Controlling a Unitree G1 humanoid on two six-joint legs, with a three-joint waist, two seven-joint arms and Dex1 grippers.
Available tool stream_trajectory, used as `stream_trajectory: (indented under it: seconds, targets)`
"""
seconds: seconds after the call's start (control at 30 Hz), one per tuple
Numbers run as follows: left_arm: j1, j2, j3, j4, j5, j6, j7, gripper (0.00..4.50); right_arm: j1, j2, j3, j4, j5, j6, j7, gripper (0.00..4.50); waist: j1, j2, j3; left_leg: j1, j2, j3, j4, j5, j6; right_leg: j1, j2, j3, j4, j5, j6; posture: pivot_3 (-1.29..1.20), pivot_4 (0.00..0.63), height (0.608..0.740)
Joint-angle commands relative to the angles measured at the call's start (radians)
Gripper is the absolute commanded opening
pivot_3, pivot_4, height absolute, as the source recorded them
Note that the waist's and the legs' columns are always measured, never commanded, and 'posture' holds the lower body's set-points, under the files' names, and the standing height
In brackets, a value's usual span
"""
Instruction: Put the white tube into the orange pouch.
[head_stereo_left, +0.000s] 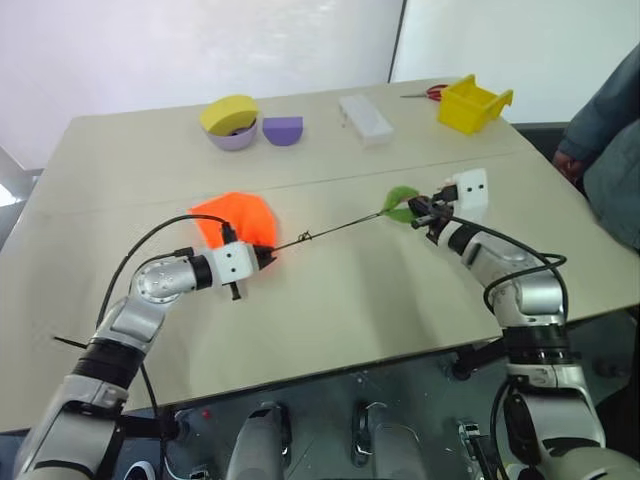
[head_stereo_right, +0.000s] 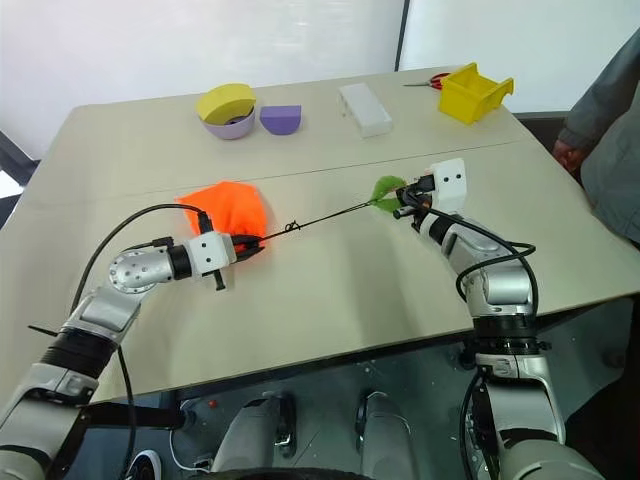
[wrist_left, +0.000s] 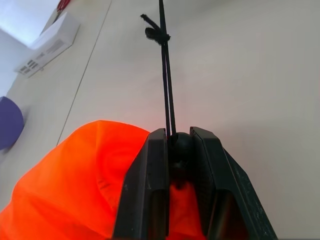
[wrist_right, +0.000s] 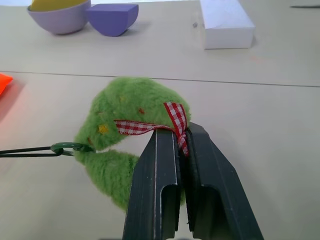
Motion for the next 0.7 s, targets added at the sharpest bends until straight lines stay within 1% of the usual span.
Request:
stream_trajectory:
  seconds: [0.03, 0.13, 0.27, 0.53, 0.63, 0.7]
  targets:
    - [0.065, 0.093, 0.1, 0.062, -0.015, 0.026, -0.012, 0.16, -0.017, -0.08, -0.125, 0.009, -0.06, -0.056, -0.096, 0.0, -0.001, 0.0, 0.0, 0.0, 0.0, 0.0, 0.0, 0.0, 0.0, 0.0, 0.0, 0.0, 0.0, 0.0, 0.0, 0.0, 0.15, 0.74]
    - [0.068, 0.103, 0.104, 0.077, -0.018, 0.01, 0.0, 0.16, -0.019, -0.097, -0.107, 0.03, -0.084, -0.078, -0.101, 0.0, 0.0, 0.0, 0.0, 0.0, 0.0, 0.0, 0.0, 0.0, 0.0, 0.0, 0.0, 0.0, 0.0, 0.0, 0.0, 0.0, 0.15, 0.74]
    - [0.059, 0.099, 0.094, 0.084, -0.024, 0.008, 0.001, 0.16, -0.036, -0.102, -0.121, 0.062, -0.084, -0.09, -0.116, 0.0, 0.003, 0.0, 0.0, 0.0, 0.0, 0.001, 0.0, 0.0, 0.0, 0.0, 0.0, 0.0, 0.0, 0.0, 0.0, 0.0, 0.15, 0.74]
    - [0.077, 0.093, 0.092, 0.117, -0.026, -0.008, 0.015, 0.16, -0.023, -0.108, -0.111, 0.053, -0.095, -0.091, -0.111, 0.0, 0.003, 0.0, 0.0, 0.0, 0.0, 0.001, 0.0, 0.0, 0.0, 0.0, 0.0, 0.0, 0.0, 0.0, 0.0, 0.0, 0.15, 0.74]
    - [0.07, 0.033, 0.086, 0.07, -0.101, 0.031, -0.014, 0.16, -0.013, -0.086, -0.093, 0.005, -0.043, -0.068, -0.043, 0.0, 0.003, 0.0, 0.0, 0.0, 0.0, 0.001, 0.0, 0.0, 0.0, 0.0, 0.0, 0.0, 0.0, 0.0, 0.0, 0.0, 0.15, 0.74]
    - [0.078, -0.001, 0.067, 0.022, -0.137, 0.045, -0.047, 0.16, 0.011, -0.064, -0.06, -0.062, 0.005, -0.041, 0.025, 0.0, 0.004, 0.0, 0.0, 0.0, 0.0, 0.001, 0.0, 0.0, 0.0, 0.0, 0.0, 0.0, 0.0, 0.0, 0.0, 0.0, 0.15, 0.74]
